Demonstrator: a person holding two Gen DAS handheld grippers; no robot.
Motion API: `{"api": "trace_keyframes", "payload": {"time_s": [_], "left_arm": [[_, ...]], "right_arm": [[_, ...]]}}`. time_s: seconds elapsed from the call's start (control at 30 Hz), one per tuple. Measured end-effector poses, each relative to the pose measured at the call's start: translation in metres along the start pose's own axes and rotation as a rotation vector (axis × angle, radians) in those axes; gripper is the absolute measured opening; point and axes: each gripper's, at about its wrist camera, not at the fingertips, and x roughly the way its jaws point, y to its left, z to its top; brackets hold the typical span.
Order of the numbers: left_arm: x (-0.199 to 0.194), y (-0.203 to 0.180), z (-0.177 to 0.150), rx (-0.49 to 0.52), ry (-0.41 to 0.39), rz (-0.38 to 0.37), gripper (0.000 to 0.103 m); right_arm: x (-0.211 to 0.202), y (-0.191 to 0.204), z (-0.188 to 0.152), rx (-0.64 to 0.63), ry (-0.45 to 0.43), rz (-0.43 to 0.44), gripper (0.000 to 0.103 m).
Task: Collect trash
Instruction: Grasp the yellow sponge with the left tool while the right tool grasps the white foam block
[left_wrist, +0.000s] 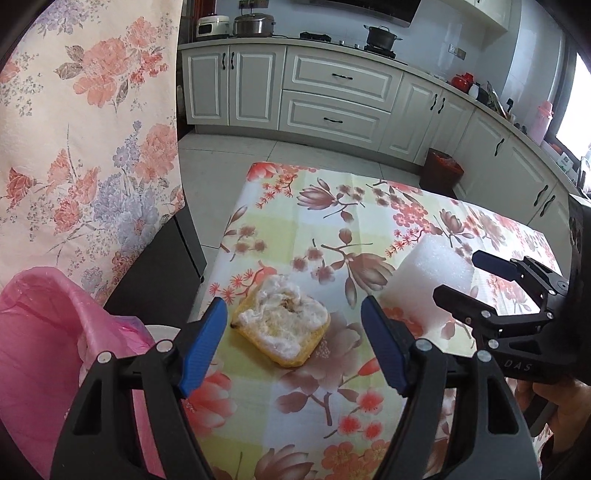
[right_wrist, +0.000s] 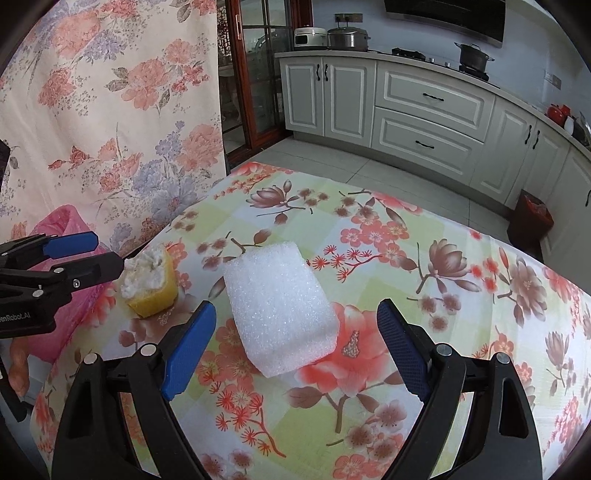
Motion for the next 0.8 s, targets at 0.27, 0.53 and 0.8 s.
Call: {"api": "trace_keyframes", "payload": {"time_s": [0.27, 0.53, 0.8], "left_arm": [[0.021, -0.002, -0.002, -0.005, 0.041, 0.018, 0.072], [0.043, -0.008, -0.006, 0.019, 0.089, 0.064, 0.072], [0.053, -0.007, -0.008, 0.042, 0.109, 0.13, 0.068]], "right_arm": [[0.015, -0.005, -0.003, -0.001, 0.031, 0.035, 0.054], [0.002, -0.024, -0.002, 0.04, -0.005, 0.02, 0.054], [-0.012, -0.037, 0.0, 0.064, -0.039, 0.017, 0.054]]}}
